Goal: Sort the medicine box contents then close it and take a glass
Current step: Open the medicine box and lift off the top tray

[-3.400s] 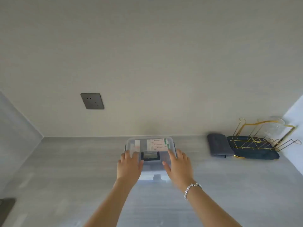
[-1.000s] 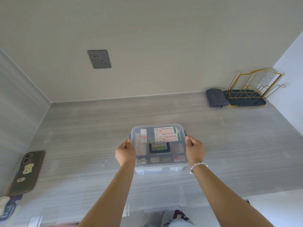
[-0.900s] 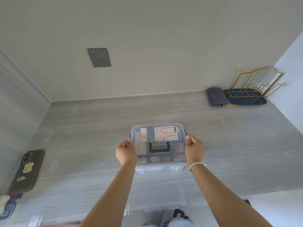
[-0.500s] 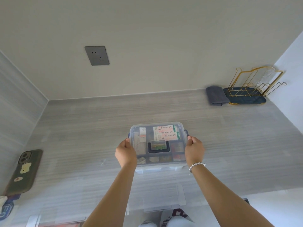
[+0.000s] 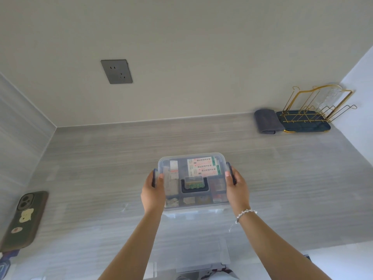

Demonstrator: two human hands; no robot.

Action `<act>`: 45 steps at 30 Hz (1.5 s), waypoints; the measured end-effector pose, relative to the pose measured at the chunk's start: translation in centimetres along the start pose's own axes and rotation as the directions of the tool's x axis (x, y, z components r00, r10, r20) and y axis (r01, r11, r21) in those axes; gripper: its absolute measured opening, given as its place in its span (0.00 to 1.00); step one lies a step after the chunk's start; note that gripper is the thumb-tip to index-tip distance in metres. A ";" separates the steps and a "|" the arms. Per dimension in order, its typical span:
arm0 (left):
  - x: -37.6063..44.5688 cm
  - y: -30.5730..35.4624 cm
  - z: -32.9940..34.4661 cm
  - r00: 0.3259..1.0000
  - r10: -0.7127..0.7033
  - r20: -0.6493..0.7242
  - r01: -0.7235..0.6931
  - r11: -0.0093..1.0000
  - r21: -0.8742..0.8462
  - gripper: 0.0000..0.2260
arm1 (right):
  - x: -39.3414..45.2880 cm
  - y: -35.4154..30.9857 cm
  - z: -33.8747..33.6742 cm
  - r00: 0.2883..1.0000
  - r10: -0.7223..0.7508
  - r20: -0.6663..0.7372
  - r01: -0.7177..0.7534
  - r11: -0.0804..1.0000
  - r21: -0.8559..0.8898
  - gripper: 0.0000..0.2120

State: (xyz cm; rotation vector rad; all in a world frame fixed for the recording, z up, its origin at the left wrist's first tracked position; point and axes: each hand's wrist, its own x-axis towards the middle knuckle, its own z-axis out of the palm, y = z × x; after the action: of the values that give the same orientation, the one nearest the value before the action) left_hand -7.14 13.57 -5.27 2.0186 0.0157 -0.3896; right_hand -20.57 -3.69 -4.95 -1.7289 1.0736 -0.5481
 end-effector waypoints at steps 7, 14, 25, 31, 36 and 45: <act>3.9 2.6 0.4 0.995 0.054 0.079 -0.057 0.998 0.036 0.21 | 4.7 -2.1 1.0 0.996 0.002 0.093 0.008 0.995 -0.102 0.20; 4.6 3.4 0.6 0.992 0.041 0.117 -0.053 0.994 0.100 0.21 | 5.5 -2.6 1.7 0.989 0.024 0.147 0.005 0.981 -0.195 0.22; 0.5 7.4 -1.2 0.992 0.022 0.123 0.016 0.954 -0.298 0.17 | 2.3 -6.0 -1.2 1.000 0.003 -0.006 -0.002 0.986 0.164 0.22; -2.3 11.9 0.8 0.970 0.120 0.211 -0.066 0.967 -0.248 0.17 | 2.2 -5.9 -6.7 0.980 0.085 -0.178 -0.046 0.976 0.213 0.17; -4.8 14.2 5.9 0.959 0.018 0.283 0.070 0.952 -0.299 0.16 | 3.4 -4.7 -11.7 0.945 0.148 -0.291 -0.062 0.957 0.283 0.10; -8.5 19.2 16.9 0.982 0.056 0.179 0.028 0.901 -0.434 0.19 | 9.6 -3.1 -21.7 0.904 0.238 -0.355 -0.146 0.953 0.266 0.23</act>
State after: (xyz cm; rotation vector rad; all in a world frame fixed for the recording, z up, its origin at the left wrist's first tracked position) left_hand -16.25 -8.75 6.73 1.5323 -0.0268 -0.5175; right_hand -30.95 -22.49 5.64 -1.3181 1.3781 -0.8750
